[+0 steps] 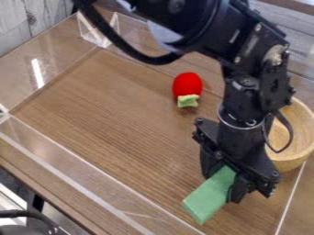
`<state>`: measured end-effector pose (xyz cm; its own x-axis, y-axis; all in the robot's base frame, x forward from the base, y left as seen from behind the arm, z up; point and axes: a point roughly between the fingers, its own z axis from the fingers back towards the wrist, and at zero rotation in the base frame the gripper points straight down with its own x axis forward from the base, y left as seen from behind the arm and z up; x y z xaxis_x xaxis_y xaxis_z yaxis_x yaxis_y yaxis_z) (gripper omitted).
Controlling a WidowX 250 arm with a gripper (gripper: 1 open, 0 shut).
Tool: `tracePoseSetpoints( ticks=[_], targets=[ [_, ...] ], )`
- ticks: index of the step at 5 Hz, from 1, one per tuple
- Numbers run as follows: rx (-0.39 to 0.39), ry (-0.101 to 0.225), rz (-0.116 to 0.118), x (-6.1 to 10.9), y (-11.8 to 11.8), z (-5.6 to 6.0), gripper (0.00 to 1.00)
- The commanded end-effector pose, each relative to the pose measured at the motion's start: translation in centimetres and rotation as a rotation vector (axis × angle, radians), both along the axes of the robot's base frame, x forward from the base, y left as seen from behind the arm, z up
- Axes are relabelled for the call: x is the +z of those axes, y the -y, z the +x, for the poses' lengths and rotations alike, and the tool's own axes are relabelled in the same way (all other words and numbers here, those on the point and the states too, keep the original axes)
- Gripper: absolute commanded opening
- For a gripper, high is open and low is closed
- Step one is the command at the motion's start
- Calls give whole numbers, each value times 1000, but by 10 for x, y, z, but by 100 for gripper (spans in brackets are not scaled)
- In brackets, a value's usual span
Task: Remove the green block from the brown bowl and put it on the table
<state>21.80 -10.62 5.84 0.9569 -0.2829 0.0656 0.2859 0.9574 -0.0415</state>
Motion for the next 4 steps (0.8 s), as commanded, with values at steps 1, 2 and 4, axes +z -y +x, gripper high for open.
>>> tracePoseSetpoints(
  ticks=[1,2,4],
  targets=[
    [32,52,-31,20,2,8,100],
    [67,67,-34,32,0,12,100],
    [211,118,-41,62,-31,39,100]
  ],
)
